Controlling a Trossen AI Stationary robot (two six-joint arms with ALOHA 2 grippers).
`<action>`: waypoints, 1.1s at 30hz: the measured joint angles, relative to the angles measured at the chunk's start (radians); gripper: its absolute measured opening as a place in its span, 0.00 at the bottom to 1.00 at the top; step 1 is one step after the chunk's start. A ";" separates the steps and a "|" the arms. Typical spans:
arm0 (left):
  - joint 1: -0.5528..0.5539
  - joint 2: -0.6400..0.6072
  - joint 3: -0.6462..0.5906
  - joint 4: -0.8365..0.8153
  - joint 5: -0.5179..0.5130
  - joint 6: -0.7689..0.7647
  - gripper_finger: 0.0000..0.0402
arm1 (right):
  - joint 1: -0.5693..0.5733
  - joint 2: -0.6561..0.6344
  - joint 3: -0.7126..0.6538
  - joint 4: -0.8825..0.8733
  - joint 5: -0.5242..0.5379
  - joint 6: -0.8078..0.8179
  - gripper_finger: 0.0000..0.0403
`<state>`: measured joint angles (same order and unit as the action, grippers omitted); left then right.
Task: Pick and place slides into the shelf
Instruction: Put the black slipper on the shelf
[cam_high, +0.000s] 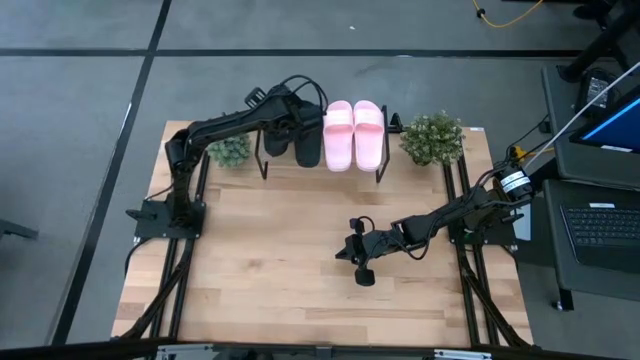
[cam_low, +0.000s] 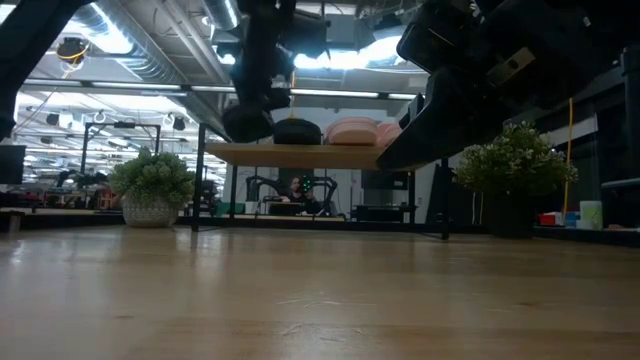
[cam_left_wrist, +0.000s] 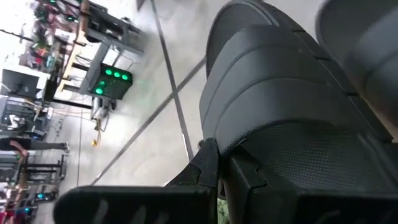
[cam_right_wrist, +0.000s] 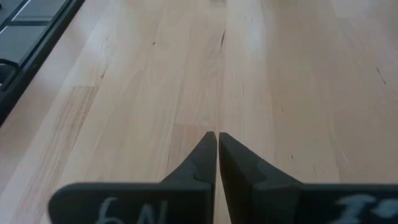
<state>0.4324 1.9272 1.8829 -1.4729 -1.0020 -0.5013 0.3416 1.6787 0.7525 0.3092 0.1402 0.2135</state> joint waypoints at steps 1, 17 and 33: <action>0.003 0.004 -0.001 -0.002 0.007 0.009 0.00 | 0.000 0.000 0.000 0.000 0.000 0.000 0.05; 0.021 0.038 0.000 -0.015 0.059 0.015 0.00 | 0.000 0.000 0.000 0.000 0.000 -0.006 0.05; 0.014 0.038 0.000 -0.046 0.084 0.111 0.04 | 0.000 0.000 0.000 0.000 0.000 -0.008 0.05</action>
<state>0.4461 1.9652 1.8828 -1.5185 -0.9182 -0.3901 0.3416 1.6787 0.7525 0.3092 0.1398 0.2053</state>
